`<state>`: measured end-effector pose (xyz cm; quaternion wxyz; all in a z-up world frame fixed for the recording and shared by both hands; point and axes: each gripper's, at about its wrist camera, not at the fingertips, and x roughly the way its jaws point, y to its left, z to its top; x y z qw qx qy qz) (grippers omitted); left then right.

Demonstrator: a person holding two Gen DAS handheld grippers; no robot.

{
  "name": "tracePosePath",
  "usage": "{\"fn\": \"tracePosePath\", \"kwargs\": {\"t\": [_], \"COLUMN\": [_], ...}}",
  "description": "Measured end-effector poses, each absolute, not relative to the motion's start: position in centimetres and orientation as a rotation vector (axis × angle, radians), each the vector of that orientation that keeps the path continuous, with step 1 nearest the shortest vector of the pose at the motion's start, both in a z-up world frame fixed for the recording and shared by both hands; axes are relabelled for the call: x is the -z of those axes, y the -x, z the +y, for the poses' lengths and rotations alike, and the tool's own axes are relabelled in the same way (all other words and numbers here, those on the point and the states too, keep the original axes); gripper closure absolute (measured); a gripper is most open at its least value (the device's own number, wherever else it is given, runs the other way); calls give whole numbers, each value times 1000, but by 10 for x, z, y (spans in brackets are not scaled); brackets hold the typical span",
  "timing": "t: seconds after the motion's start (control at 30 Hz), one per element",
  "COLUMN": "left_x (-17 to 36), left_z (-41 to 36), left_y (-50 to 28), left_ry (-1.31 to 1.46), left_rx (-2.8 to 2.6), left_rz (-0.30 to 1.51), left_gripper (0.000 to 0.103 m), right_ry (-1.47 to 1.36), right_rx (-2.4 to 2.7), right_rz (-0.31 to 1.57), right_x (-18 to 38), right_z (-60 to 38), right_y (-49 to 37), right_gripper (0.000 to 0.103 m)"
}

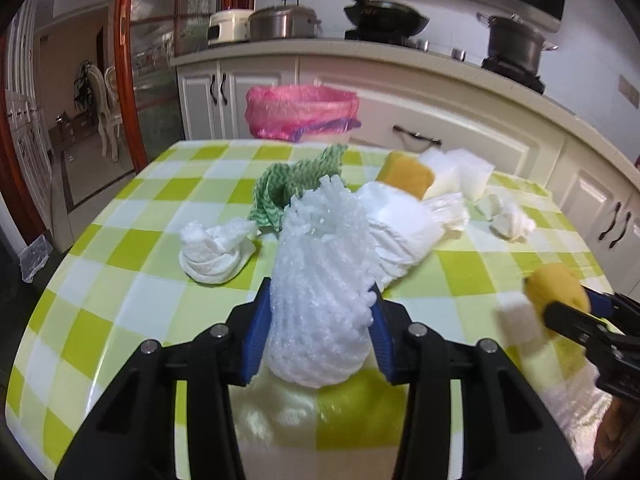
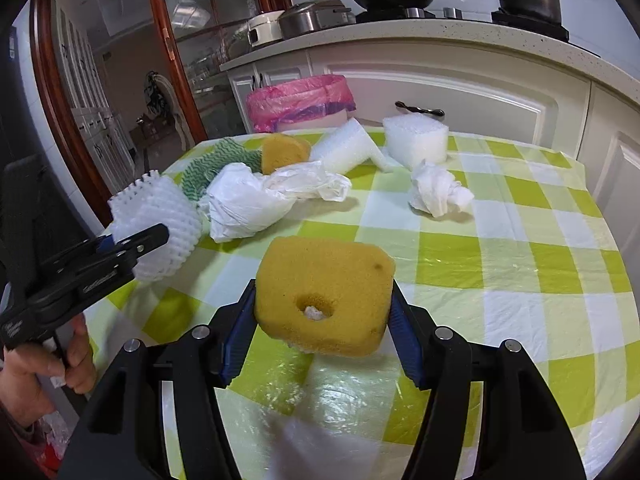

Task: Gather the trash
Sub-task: 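Carry the foam net and sponge to the pink bin and release both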

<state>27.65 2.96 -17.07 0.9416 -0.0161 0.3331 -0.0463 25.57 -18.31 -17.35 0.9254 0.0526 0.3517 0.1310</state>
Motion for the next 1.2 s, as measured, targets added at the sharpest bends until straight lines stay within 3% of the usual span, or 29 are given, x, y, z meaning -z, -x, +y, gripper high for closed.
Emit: {"fn": "tracePosePath", "kwargs": {"t": [0.7,1.2], "left_x": [119,71], "left_z": [27,35], "left_y": [-229,-279], "left_ry": [70,53], "left_rx": [198,219], "left_rz": [504,421], "left_gripper": [60,60], "right_ry": [-133,-88], "right_rx": [-382,-442], "right_rz": [569,460], "right_x": [122,76], "right_z": [-168,-154], "right_y": [-253,-311], "right_gripper": [44,44]}}
